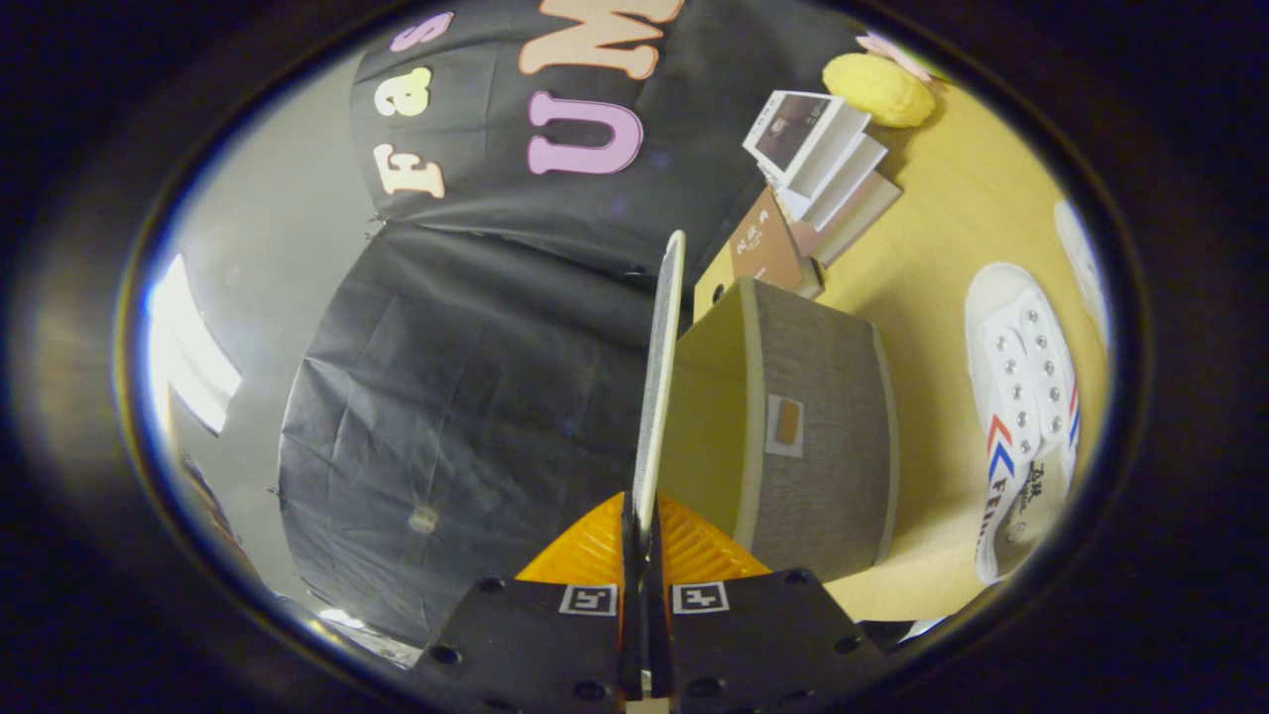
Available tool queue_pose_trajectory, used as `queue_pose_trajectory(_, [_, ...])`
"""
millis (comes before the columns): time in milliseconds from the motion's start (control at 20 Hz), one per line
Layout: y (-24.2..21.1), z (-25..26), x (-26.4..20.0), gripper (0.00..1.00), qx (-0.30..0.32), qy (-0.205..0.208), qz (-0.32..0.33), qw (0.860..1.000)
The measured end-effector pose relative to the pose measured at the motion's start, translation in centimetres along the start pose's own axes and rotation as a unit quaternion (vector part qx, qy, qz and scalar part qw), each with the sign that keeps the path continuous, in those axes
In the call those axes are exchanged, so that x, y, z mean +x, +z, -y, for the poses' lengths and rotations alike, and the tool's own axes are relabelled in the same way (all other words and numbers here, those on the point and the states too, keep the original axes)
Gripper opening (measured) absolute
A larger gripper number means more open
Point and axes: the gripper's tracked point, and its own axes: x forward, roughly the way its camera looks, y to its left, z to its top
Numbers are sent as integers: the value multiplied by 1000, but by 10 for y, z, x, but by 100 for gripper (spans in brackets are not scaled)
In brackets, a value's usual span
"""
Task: Open the storage box then place both shoes into the box .Put the left shoe in first, then the right shoe, with the right side of both shoes facing outward in a uniform manner.
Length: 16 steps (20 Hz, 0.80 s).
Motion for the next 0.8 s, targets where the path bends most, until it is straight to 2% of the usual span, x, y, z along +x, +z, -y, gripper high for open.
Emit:
queue_pose_trajectory(550, [1, -82, 35, 8, -105, 1, -7, 994])
queue_pose_trajectory(800, [-5, -122, 63, 8, -123, 18, -18, 992])
